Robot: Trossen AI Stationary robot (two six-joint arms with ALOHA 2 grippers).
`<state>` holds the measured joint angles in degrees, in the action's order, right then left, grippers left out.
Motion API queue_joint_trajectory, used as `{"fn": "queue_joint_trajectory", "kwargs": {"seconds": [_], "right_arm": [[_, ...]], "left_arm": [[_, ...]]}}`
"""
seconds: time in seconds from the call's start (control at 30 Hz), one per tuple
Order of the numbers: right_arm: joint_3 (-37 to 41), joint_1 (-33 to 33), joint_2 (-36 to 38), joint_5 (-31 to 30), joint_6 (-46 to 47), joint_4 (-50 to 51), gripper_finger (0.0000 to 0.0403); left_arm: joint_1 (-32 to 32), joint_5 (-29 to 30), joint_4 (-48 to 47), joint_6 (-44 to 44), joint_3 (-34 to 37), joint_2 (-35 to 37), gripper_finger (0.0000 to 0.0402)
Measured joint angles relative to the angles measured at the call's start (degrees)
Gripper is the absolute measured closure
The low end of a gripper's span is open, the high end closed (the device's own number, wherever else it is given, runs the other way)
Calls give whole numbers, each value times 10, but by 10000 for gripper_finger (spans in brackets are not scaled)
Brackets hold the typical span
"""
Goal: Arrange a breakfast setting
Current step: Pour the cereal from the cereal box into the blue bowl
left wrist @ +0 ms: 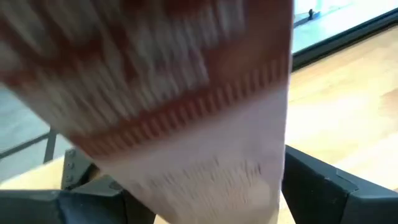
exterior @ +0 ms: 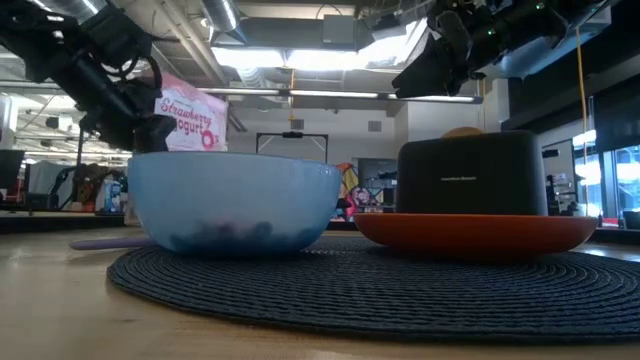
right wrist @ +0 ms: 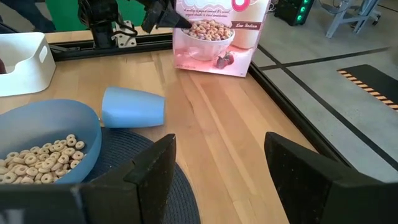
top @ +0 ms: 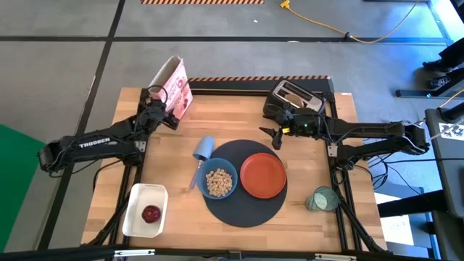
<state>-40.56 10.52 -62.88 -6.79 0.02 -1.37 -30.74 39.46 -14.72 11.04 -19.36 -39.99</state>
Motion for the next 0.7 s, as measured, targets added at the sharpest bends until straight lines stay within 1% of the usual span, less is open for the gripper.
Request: {"fn": "queue_joint_trajectory", "kwargs": {"seconds": [0.17,0.43,0.7], "right_arm": [[0,0,0,0,1,0,166],[0,0,0,0,1,0,166],[0,0,0,0,4,0,166]], "left_arm": [[1,-1,-6,-28,-34,5,122],[1,5,-72,-71,-114,7,122],[1,0,-74,-150,-184,7,122]]}}
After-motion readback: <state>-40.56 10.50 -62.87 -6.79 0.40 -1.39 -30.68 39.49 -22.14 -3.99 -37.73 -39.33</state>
